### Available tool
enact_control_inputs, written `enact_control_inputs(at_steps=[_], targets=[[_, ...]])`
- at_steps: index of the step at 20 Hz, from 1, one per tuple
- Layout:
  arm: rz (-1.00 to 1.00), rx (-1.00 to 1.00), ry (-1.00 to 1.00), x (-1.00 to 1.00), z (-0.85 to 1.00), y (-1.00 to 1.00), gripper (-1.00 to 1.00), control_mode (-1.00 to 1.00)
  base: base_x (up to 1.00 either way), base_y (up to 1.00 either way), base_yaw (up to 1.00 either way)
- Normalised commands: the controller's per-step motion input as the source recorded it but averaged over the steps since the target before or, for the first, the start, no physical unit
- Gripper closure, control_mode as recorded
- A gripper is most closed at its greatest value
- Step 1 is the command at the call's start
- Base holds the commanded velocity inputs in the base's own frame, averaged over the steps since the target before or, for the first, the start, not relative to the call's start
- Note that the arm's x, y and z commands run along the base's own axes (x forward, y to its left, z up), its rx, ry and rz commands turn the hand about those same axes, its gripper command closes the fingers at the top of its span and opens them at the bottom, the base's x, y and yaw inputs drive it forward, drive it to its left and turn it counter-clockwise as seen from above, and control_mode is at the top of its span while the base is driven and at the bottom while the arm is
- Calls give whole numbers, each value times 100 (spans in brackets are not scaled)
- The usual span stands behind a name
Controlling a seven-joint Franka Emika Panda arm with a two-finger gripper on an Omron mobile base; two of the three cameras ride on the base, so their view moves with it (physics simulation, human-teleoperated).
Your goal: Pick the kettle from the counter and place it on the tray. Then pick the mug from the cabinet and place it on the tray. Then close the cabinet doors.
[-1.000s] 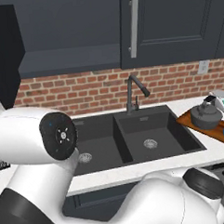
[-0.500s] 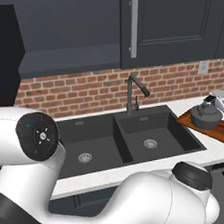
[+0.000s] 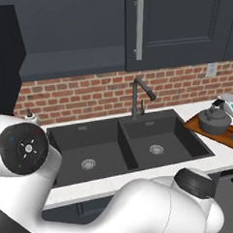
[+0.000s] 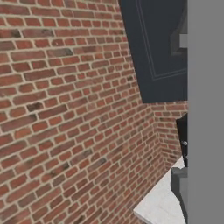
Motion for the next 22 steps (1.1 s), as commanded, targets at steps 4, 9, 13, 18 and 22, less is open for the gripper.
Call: enact_control_inputs(at_steps=[4, 9, 13, 18, 22], targets=[[-14, -3, 0, 26, -5, -6, -100, -100, 0, 0, 0], [-16, -3, 0, 24, -1, -22, -100, -100, 0, 0, 0], [-17, 0, 0, 13, 0, -45, -100, -100, 0, 0, 0], [-17, 0, 0, 11, 0, -49, -100, -100, 0, 0, 0], [-16, 0, 0, 9, 0, -53, -100, -100, 0, 0, 0]])
